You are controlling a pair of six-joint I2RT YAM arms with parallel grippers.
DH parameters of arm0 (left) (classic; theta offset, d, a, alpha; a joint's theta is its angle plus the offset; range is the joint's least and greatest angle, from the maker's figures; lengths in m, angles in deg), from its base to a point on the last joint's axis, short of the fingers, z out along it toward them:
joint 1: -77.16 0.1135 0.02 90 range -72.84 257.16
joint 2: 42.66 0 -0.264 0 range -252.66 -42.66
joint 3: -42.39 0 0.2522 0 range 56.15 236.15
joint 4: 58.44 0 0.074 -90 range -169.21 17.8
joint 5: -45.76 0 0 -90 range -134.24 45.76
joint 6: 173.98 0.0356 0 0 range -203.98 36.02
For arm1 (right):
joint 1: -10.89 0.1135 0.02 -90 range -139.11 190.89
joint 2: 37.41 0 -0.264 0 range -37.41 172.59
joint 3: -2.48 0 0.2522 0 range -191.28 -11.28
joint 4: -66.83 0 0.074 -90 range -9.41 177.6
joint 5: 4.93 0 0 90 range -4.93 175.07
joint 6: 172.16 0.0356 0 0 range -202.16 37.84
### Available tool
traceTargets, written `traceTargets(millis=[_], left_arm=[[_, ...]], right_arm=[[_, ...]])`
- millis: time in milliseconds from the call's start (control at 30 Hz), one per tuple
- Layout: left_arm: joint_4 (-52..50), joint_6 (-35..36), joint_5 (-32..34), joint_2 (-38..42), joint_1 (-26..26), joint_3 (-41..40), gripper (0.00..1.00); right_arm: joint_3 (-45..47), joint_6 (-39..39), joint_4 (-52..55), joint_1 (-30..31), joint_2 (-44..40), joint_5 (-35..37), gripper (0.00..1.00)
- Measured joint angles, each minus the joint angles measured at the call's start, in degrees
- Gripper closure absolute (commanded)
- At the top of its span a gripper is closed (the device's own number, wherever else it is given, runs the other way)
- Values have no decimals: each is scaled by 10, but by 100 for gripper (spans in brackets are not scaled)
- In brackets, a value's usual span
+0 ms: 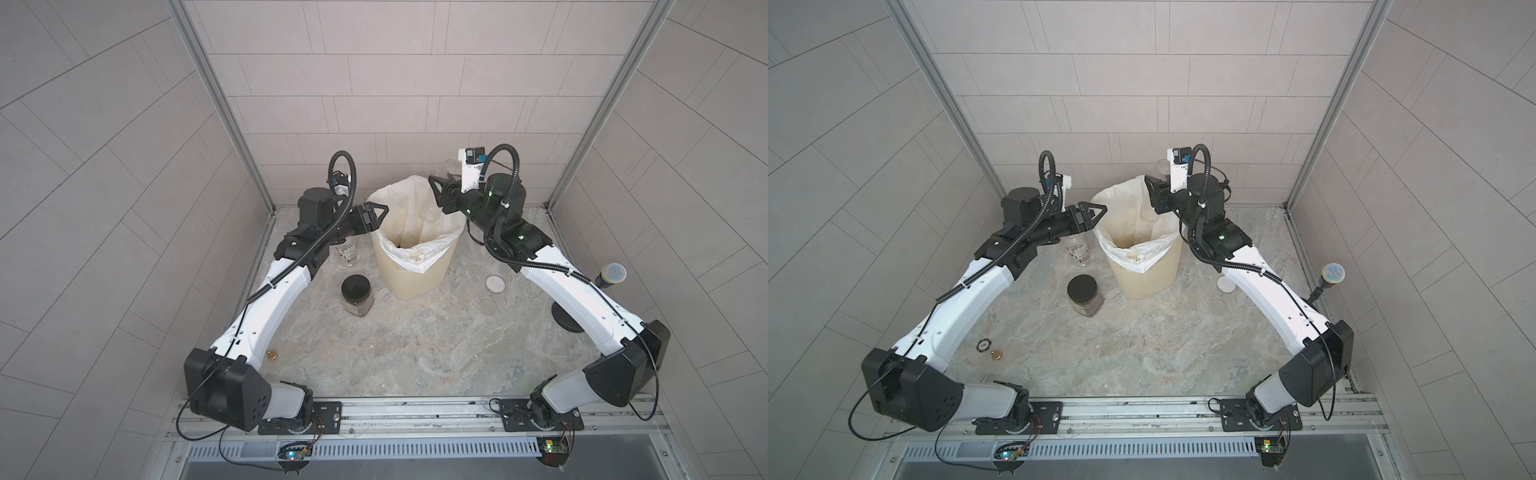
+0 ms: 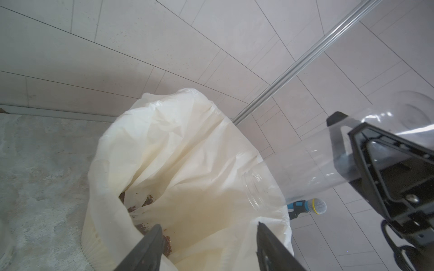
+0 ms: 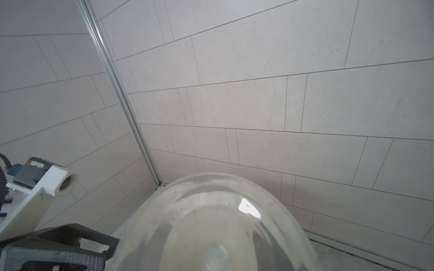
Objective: Empty the moldy dried flower tea in the jars
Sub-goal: Pour the moldy dried flower tea into the trash bin, then place the jar at the center of the board.
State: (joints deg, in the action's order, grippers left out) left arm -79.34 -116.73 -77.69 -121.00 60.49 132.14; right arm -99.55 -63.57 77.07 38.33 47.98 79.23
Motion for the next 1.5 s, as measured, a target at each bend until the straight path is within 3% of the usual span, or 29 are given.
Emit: traceTargets(millis=[300,600,900,1200,1500], left_arm=[[115,-56,-68,16,-55,-21,35],[207,-112,-92,7,-74,-31,38],[216,-113,-90,-14,-76,-22,42],[216,-110,-85,-27,-76,-1,47],[241,-132,-88,-45,-76,-1,62]], right_arm=[[32,188,-110,-56,-3,-63,50],[39,305,-187,-59,-3,-108,50],[54,372,-226,-64,-3,-137,51],[78,391,-233,-65,-3,-148,51],[84,422,-251,-65,-3,-155,51]])
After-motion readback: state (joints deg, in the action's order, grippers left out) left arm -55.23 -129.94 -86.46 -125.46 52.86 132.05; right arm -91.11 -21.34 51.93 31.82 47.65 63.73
